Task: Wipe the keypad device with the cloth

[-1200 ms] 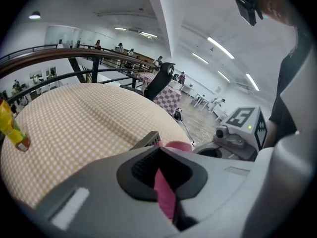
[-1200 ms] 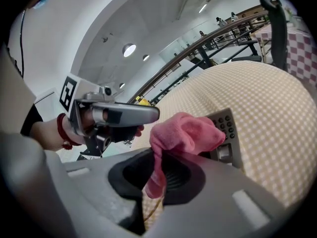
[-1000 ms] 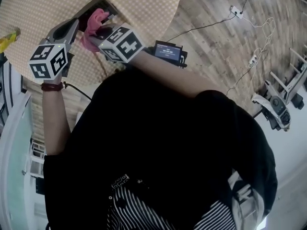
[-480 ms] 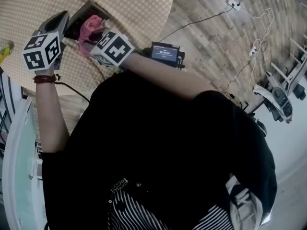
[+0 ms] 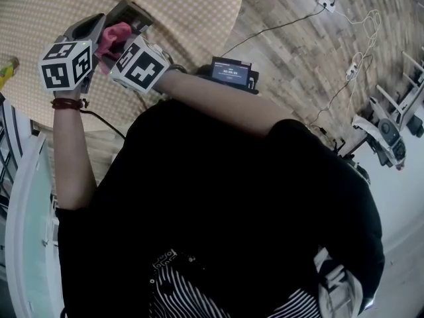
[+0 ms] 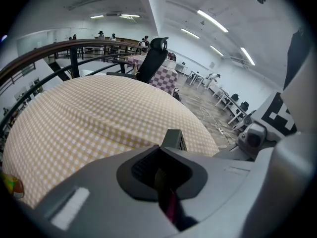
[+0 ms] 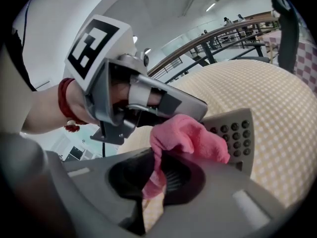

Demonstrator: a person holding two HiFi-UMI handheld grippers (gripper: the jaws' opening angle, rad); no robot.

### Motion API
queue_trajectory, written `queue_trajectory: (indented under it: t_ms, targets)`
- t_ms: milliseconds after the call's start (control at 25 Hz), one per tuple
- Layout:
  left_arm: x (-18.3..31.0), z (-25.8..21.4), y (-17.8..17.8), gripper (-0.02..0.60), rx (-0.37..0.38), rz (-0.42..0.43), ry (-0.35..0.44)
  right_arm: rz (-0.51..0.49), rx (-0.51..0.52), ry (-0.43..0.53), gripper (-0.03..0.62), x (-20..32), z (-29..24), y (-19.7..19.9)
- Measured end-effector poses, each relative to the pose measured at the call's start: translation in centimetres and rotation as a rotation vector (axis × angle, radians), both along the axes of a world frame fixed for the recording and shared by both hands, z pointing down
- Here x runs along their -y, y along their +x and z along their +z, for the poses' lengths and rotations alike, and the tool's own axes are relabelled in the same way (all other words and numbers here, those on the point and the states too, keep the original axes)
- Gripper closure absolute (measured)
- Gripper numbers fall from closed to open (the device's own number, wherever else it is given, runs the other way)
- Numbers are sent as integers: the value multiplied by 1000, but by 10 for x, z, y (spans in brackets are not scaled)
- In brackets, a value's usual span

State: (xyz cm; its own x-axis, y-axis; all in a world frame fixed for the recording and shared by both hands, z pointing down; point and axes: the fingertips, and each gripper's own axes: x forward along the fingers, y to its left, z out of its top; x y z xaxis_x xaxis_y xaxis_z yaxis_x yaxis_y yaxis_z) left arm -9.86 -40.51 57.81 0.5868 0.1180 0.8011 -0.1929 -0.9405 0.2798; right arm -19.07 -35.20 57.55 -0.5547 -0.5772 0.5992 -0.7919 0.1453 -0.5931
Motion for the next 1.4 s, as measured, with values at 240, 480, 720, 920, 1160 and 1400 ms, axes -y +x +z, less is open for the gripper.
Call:
queue_trajectory:
  t_ms: [240, 480, 720, 920, 1160, 1400]
  targets:
    - [3, 1, 1, 578, -4, -2, 2, -38, -37, -3, 549, 20, 13, -4]
    - [2, 4, 0, 578, 3, -3, -29, -32, -16, -63, 549, 8, 32, -8]
    - [5, 3, -5, 578, 1, -17, -10, -66, -11, -146, 549, -22, 69, -15]
    - [4, 7, -5, 578, 2, -16, -13, -87, -15, -192, 549, -35, 84, -16]
    - [4, 6, -3, 578, 4, -16, -12, 1, -41, -190, 549, -21, 64, -10]
    - [5, 5, -1, 578, 3, -16, 2, 54, -6, -75, 549, 20, 17, 3]
